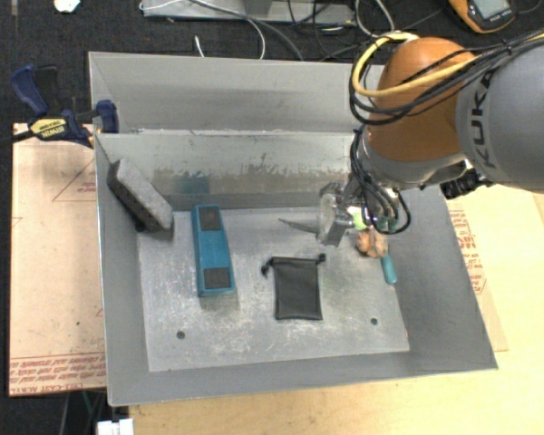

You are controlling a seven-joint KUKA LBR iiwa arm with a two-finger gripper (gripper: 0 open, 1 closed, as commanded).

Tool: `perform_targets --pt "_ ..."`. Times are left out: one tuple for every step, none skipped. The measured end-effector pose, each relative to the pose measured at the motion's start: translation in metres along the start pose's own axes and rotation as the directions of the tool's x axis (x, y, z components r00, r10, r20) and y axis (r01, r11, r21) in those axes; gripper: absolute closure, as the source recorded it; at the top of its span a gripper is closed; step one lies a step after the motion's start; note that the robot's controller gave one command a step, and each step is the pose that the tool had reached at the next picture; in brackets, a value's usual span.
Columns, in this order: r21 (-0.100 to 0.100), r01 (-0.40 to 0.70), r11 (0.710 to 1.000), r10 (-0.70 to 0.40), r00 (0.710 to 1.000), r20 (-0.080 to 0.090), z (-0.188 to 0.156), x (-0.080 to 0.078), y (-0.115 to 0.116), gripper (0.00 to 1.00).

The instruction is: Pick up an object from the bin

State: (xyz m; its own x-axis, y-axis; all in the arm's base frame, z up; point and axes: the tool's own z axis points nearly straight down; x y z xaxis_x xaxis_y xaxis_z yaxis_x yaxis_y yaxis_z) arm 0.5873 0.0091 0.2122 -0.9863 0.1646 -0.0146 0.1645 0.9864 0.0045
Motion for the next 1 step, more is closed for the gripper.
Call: perform_targets --pt "0.0 0.0 1.0 0.0 1.0 0.0 -0.0158 -0.0001 0.0001 1.0"
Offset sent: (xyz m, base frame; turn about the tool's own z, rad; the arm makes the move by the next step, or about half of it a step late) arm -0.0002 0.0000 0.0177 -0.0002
